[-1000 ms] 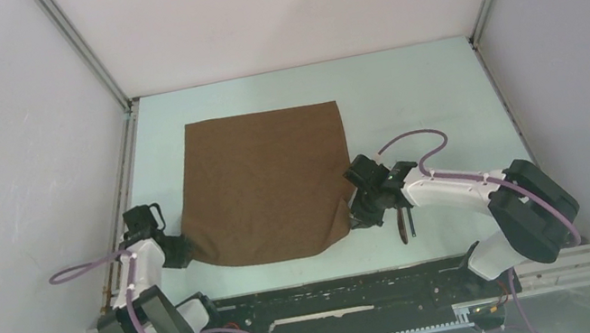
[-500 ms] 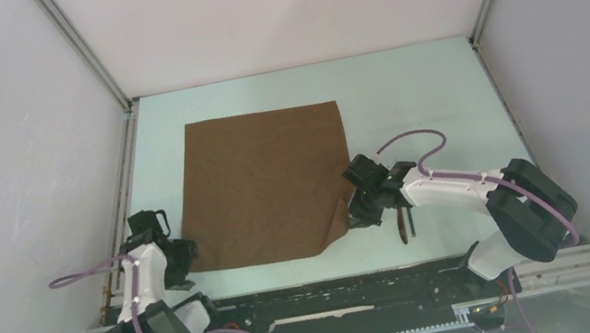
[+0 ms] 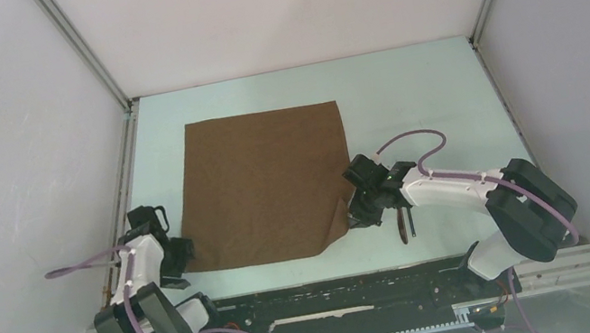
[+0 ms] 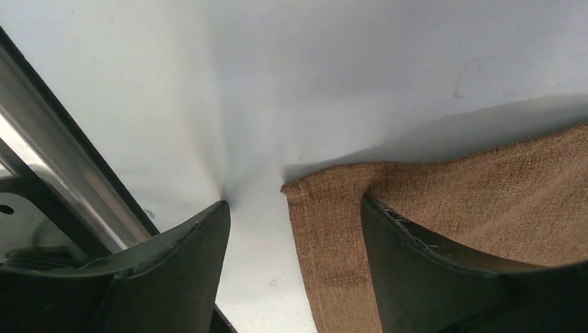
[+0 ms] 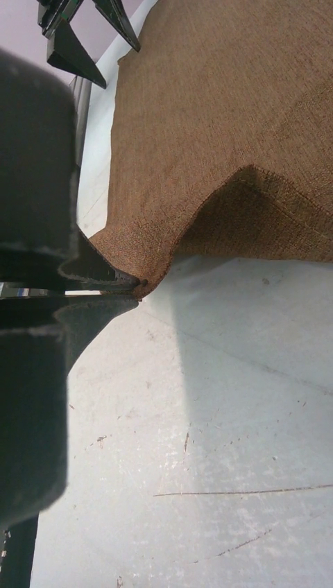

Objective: Fold the napkin into a case and place the utensils inside
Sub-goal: Pick up the flattened napkin from the center of the board.

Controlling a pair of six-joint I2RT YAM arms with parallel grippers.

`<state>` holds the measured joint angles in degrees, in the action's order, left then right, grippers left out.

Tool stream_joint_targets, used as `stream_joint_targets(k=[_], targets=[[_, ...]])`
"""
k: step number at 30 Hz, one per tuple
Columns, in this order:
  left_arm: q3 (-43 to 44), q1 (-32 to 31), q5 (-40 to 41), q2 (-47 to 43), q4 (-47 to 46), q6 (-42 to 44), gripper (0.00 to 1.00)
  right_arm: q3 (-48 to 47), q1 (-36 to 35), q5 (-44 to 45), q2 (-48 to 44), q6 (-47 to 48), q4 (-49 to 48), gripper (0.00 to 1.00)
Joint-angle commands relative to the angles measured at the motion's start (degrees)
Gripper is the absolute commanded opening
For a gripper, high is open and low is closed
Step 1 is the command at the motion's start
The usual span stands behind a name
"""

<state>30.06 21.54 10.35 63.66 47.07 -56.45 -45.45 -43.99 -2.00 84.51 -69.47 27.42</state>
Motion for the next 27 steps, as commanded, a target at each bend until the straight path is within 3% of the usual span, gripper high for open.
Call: stream_joint_targets(k=[1,6,12,14,18,20,22,26,27], targets=[[-1.92,0.80,2.66,2.77,-8.01,2.29,0.74,0.19,0.13,0.78,-0.10,0.35,-0.03,0.00],[-6.76,1.77,-1.39,2.60,-15.25,1.46,0.61,0.18,0.30,0.69,0.12,0.39,0.12,0.00],[-6.53,1.92,-2.05,3.40,-16.10,2.30,0.24,0.19,0.23,0.60,0.15,0.35,0.05,0.00],[-6.34,1.92,-2.20,2.90,-15.69,2.30,0.19,0.19,0.22,0.61,0.13,0.25,0.00,0.00],[-5.41,1.92,-3.48,1.77,-12.91,2.65,0.00,0.19,0.21,0.87,0.00,0.12,0.06,0.00],[-4.48,1.90,-2.20,0.49,-9.38,2.55,0.03,0.18,0.13,0.86,-0.05,0.11,0.13,0.00],[-3.10,1.45,0.86,-1.07,-4.53,1.45,0.16,0.19,0.05,0.88,0.06,-0.03,-0.10,0.00],[-0.58,-2.69,1.00,-3.67,2.00,-1.84,0.53,0.19,-0.60,0.52,0.44,-0.15,-1.27,0.00],[0.59,-3.26,1.17,-3.92,3.85,-2.09,0.57,0.19,-0.57,0.21,0.66,0.19,-1.51,0.00]])
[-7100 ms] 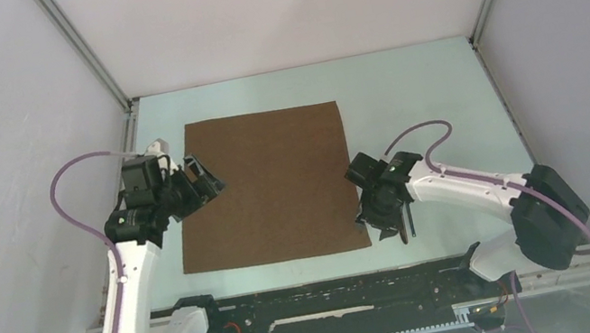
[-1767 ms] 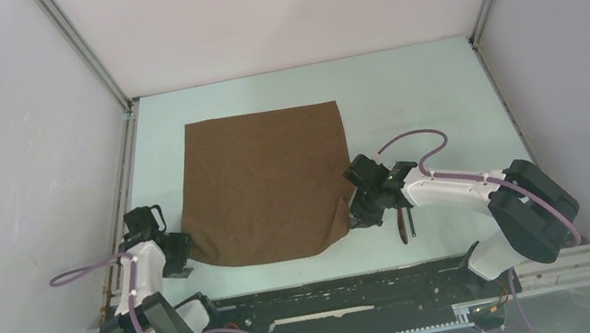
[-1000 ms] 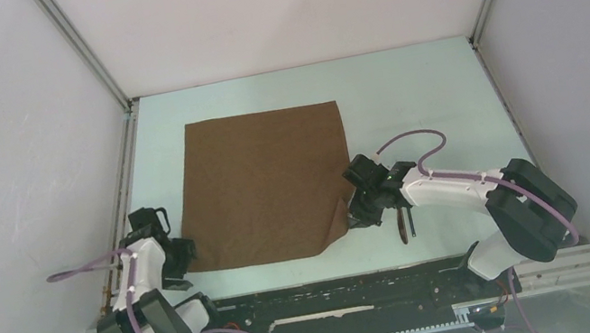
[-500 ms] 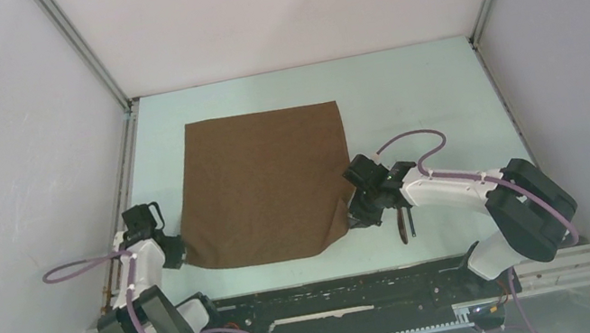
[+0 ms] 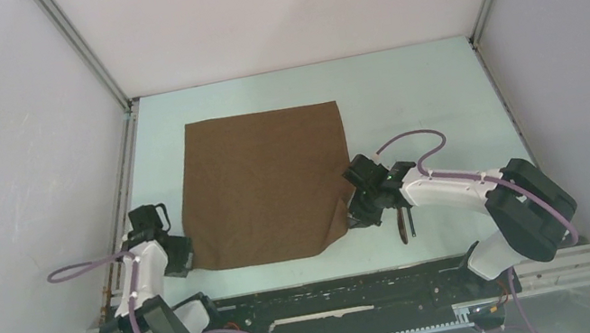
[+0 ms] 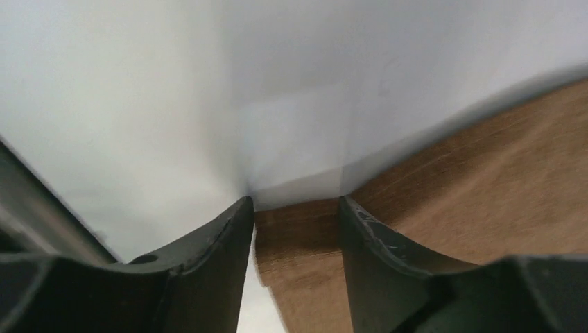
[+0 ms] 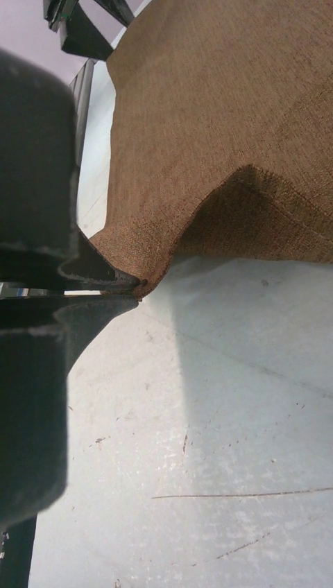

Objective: Fold the napkin into a case and place the utensils inside
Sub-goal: Pick up the flattened napkin from the center of the board.

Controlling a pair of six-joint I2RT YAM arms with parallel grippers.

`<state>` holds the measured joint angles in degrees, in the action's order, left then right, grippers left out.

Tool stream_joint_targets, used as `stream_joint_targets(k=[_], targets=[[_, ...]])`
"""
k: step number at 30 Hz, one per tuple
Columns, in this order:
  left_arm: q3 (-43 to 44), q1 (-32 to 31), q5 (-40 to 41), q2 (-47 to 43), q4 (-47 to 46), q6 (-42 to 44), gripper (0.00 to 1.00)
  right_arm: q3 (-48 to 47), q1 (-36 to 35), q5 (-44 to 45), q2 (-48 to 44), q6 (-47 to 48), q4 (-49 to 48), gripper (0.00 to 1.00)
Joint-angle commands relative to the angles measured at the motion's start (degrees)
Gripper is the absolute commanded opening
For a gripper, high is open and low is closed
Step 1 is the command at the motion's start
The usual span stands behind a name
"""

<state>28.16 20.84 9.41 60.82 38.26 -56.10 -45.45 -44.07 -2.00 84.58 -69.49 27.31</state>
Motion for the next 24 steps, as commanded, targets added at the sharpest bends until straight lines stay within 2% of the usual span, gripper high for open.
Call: stream_joint_targets(k=[1,2,3,5,6,7,11,15,17,24], targets=[[3.42,-3.01,2.35,-1.55,14.52,-2.87,0.60,0.19,-0.30,0.02,0.70,0.50,-1.53,0.00],[4.03,-3.52,2.46,-2.26,15.84,-3.31,0.62,0.19,-0.05,-0.16,0.88,1.08,-1.62,0.00],[4.16,-4.14,2.63,-3.27,16.51,-3.89,0.71,0.18,0.22,-0.28,1.03,1.52,-1.57,0.00],[3.68,-4.57,3.07,-5.11,17.46,-5.52,0.76,0.19,0.63,-0.71,1.32,2.36,-1.60,0.00],[3.27,-4.56,3.32,-5.70,17.44,-5.88,0.86,0.21,0.72,-1.05,1.52,2.67,-1.72,0.00],[2.99,-4.64,3.47,-5.75,17.17,-5.82,0.89,0.18,0.74,-1.34,1.67,2.95,-1.73,0.00],[5.06,-4.92,5.65,-5.75,20.36,-5.47,0.87,0.17,1.00,-1.60,2.02,3.46,-1.72,0.00],[8.55,-5.19,10.67,-11.72,23.77,-6.44,0.86,0.18,1.18,-1.45,1.50,3.48,-1.65,0.00],[8.44,-5.18,10.23,-12.52,23.65,-6.58,0.87,0.19,1.18,-1.28,1.33,3.39,-1.68,0.00],[3.75,-5.37,5.39,-6.64,17.61,-4.16,0.87,0.14,1.27,-1.45,1.56,3.62,-2.00,0.00]])
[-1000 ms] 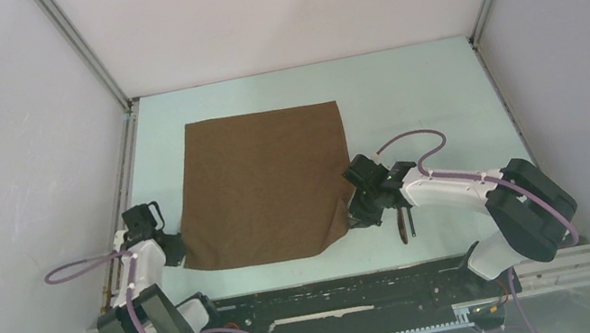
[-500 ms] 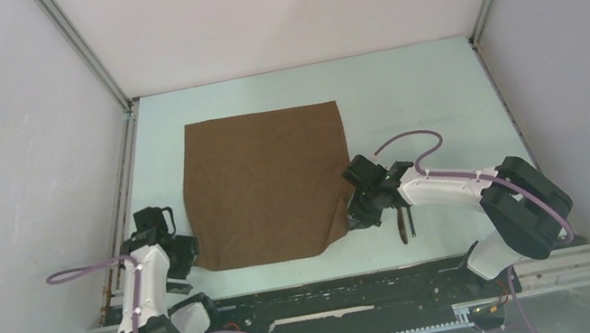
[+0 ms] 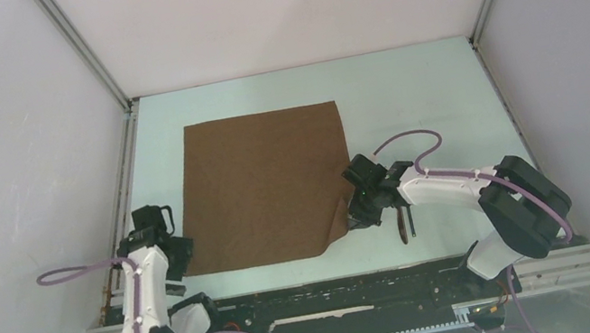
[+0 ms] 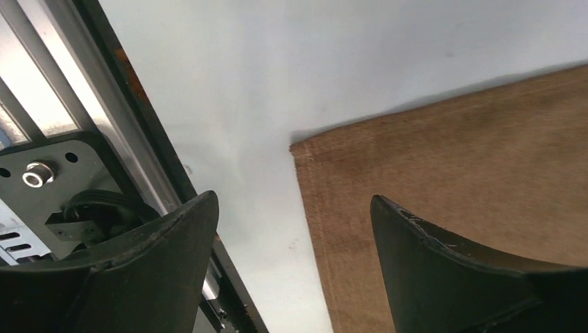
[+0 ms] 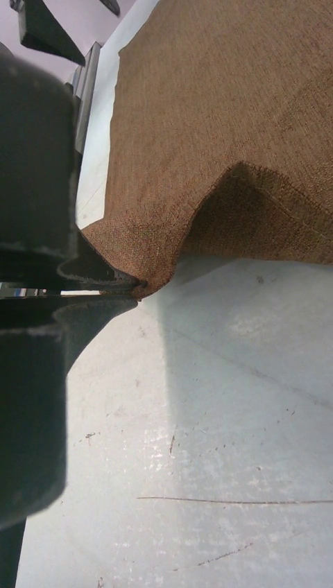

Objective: Fold the napkin into a case and place the utensils inside
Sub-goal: Pick up the flattened napkin from the center of the board.

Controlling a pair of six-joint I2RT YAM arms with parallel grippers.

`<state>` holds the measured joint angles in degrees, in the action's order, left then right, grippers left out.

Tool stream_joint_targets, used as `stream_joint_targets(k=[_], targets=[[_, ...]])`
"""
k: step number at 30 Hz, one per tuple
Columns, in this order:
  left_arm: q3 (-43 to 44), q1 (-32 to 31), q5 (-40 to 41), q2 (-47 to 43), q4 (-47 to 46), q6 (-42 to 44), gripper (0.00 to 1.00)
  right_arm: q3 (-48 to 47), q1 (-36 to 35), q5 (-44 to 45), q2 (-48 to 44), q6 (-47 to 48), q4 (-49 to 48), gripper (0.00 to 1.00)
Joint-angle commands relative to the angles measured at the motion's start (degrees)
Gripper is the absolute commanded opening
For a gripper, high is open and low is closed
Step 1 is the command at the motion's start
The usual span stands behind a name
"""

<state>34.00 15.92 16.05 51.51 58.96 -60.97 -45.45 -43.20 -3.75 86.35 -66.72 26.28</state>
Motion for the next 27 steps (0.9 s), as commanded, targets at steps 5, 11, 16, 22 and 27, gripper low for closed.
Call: stream_joint_targets(k=[5,11,16,22,27], targets=[[-1.57,-0.37,-0.94,7.63,-7.49,3.06,0.81,0.19,0.66,0.19,-0.21,0.86,-0.93,0.00],[-2.03,-0.27,-1.43,10.42,-11.02,4.88,0.81,0.19,0.79,0.41,-0.21,0.77,-0.58,0.00],[-5.25,1.06,-4.32,12.68,-15.70,4.55,0.81,0.19,0.75,0.45,-0.17,0.50,-0.31,0.00],[-8.75,2.14,-5.74,13.65,-19.00,2.85,0.72,0.19,0.75,0.66,-0.45,0.36,-0.10,0.00],[-9.62,2.71,-6.00,12.28,-19.66,2.93,0.47,0.19,0.75,0.61,-0.47,0.37,0.04,0.00]])
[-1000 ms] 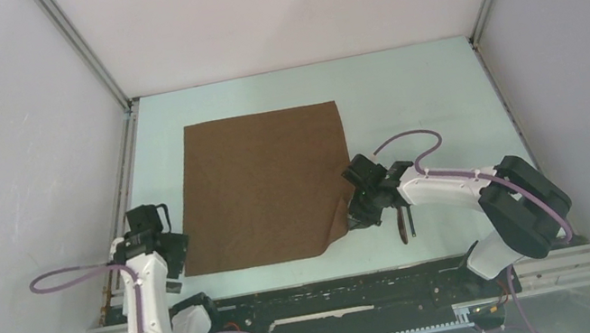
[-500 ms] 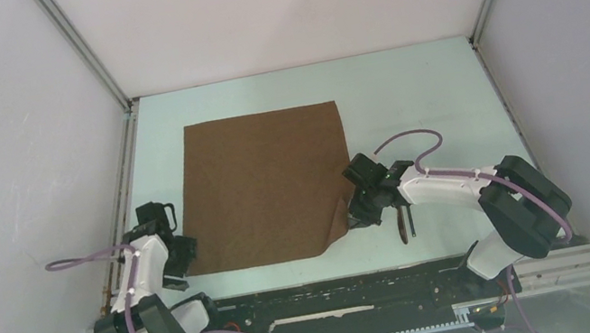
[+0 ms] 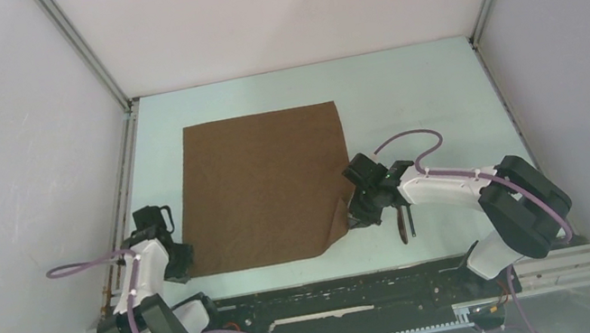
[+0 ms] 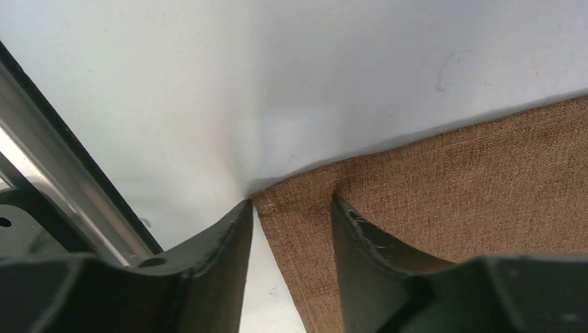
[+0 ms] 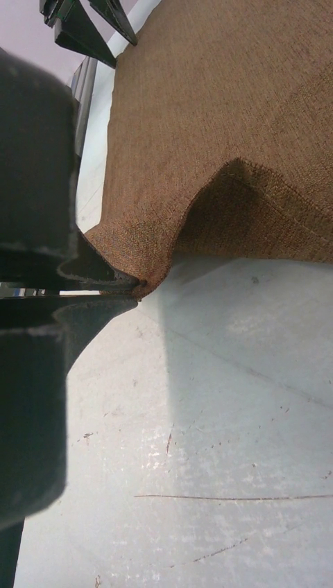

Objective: Fold the napkin into a case and place the utensils inside
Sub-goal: Pick up the flattened napkin from the center of the board.

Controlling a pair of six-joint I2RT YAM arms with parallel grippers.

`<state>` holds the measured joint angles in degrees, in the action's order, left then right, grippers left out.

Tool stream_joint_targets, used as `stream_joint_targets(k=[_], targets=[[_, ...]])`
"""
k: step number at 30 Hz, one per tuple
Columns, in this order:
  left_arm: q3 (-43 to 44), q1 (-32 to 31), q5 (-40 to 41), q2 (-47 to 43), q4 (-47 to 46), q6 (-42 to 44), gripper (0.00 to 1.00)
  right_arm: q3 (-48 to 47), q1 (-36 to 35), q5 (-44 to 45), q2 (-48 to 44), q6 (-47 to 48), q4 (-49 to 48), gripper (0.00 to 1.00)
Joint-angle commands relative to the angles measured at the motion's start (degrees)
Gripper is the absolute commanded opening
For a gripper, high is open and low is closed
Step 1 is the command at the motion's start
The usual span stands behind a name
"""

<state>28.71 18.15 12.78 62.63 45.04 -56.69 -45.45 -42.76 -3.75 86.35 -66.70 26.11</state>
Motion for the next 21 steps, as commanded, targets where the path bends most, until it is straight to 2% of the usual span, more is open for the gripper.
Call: stream_joint_targets(k=[1,4,6,10,16,21], targets=[[-4.16,0.54,-2.67,1.05,-5.56,-1.22,0.45,0.19,0.31,0.73,-0.46,0.34,0.26,0.00],[-3.48,0.51,-2.59,0.43,-4.94,-0.66,0.33,0.19,0.23,0.89,-0.48,0.25,0.33,0.00],[-2.87,0.55,-3.05,-0.06,-4.59,-0.30,0.28,0.19,0.22,0.94,-0.31,0.10,0.25,0.00],[-1.06,0.57,-3.03,-1.02,-2.76,0.15,0.01,0.19,0.22,0.75,-0.13,0.03,-0.02,0.00],[1.25,0.55,-3.48,-4.17,0.83,0.83,0.00,0.19,0.86,2.26,-1.23,0.91,0.85,0.00],[4.77,0.50,-4.72,-9.16,3.32,3.39,0.00,0.19,2.26,6.46,-6.05,2.17,3.19,0.00]])
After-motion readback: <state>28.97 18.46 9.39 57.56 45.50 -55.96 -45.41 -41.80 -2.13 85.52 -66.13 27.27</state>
